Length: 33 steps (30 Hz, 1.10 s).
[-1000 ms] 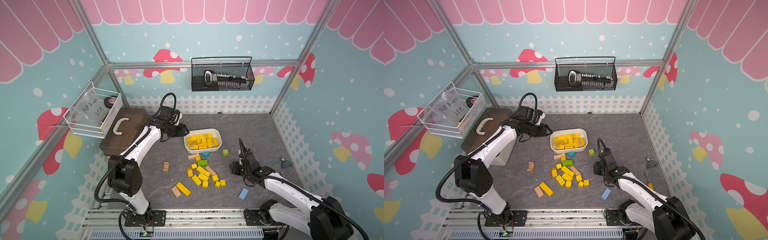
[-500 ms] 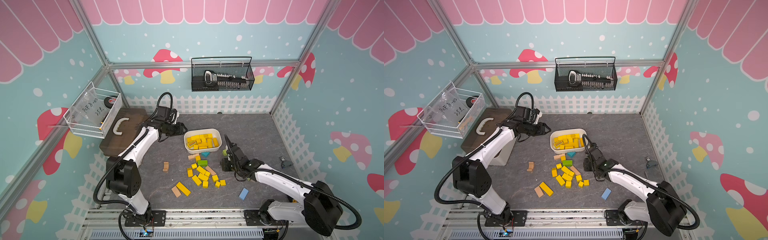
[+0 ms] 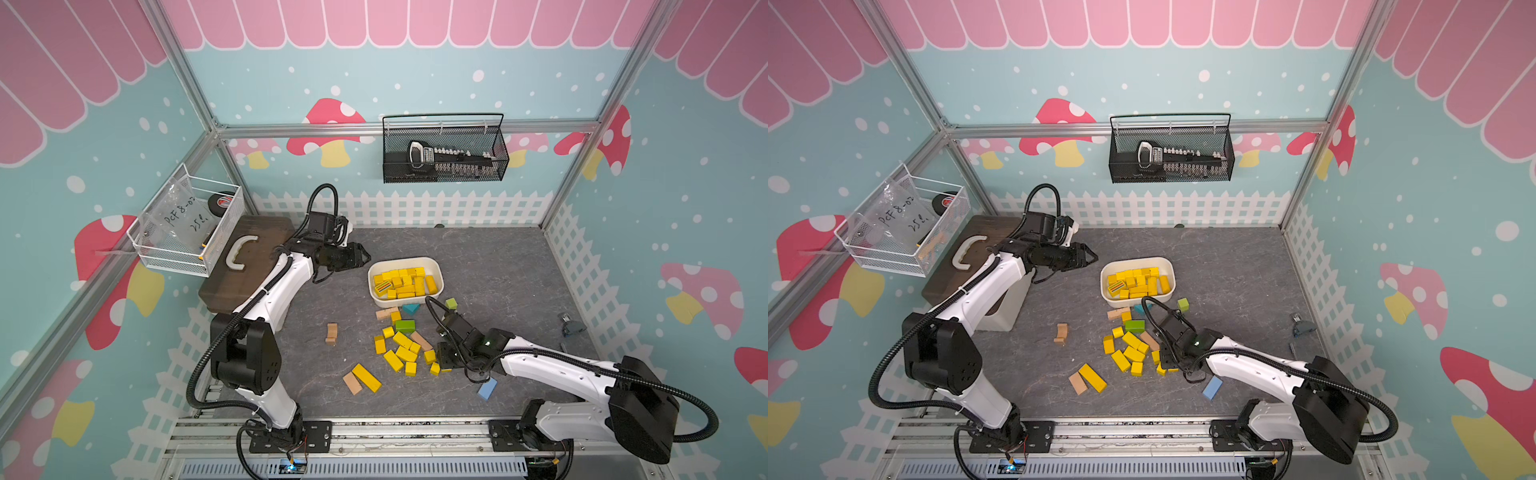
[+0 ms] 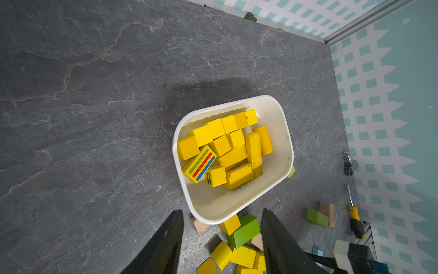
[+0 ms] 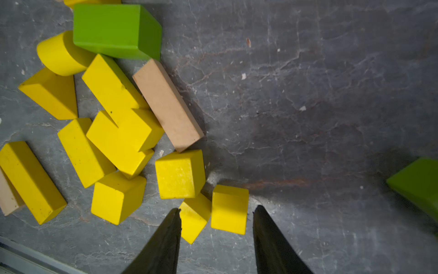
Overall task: Pick out the yellow building blocks
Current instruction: Pick up the building block from the center of the board.
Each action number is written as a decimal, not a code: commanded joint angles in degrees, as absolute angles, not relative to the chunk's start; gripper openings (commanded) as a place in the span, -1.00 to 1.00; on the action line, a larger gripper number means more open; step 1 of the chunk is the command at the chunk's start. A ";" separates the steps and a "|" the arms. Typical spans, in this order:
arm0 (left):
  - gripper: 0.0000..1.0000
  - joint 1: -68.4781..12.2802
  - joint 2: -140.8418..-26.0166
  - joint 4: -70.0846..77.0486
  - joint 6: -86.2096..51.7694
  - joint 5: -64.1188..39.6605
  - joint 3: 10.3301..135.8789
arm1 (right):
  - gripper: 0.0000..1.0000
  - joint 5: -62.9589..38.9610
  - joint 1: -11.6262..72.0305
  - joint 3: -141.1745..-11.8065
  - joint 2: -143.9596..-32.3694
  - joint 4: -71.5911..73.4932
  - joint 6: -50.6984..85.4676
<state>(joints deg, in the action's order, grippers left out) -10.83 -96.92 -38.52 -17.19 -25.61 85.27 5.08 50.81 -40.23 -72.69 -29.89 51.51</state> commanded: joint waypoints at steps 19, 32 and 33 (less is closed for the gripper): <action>0.14 -8.35 -97.57 -36.21 -19.74 -30.94 84.46 | 0.09 5.61 56.17 -46.49 -81.77 -40.66 52.07; 0.14 -8.35 -96.94 -36.21 -19.77 -31.21 84.11 | 0.07 6.45 48.93 -48.12 -86.64 -36.47 49.28; 0.14 -8.35 -96.86 -36.21 -19.65 -31.12 83.99 | 0.06 6.39 48.72 -48.09 -86.50 -36.36 49.22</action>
<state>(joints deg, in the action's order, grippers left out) -8.69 -96.97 -36.95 -19.35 -30.26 84.77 5.17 49.67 -47.29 -86.15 -37.41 49.47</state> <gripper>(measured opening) 0.570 0.533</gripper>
